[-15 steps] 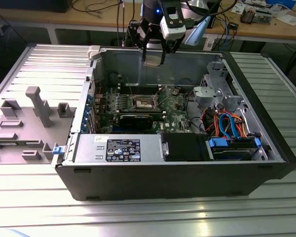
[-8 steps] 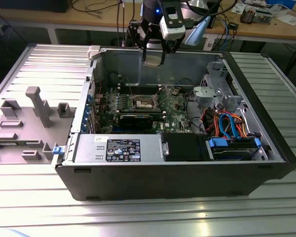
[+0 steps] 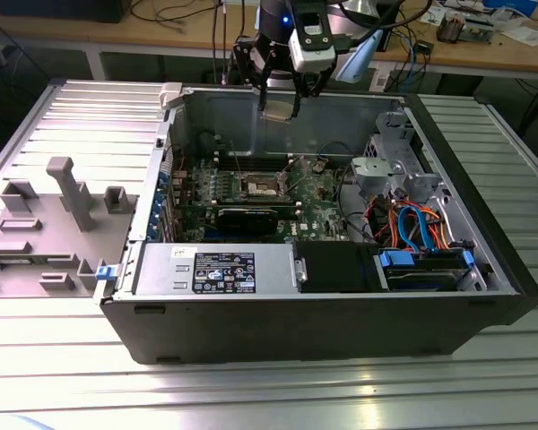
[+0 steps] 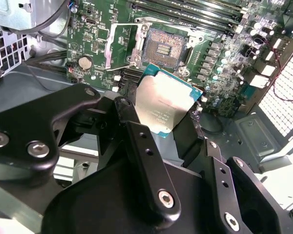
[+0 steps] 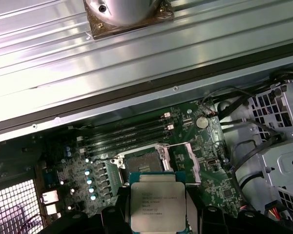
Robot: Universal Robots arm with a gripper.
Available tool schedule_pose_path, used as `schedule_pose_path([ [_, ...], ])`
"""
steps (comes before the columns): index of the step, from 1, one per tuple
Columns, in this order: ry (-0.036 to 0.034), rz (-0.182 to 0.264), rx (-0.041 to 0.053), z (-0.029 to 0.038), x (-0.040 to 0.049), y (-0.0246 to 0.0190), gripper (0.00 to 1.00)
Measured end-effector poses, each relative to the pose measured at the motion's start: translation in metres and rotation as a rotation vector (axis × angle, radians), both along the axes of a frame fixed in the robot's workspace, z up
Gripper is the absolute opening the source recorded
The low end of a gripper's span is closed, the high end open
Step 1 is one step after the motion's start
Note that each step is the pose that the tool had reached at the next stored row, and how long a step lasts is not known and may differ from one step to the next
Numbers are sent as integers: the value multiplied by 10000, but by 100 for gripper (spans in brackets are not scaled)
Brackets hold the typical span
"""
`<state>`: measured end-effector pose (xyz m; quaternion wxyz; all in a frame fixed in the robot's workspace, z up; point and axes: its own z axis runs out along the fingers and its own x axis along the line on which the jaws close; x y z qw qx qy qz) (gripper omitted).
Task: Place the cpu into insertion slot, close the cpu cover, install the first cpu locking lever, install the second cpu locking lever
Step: 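Place the cpu into insertion slot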
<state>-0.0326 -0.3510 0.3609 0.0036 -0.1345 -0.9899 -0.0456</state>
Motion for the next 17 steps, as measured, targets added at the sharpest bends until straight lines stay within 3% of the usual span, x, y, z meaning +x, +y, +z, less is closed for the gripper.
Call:
schedule_pose_path([
  [17, 0, -329, 0, 0, 0, 0, 54],
])
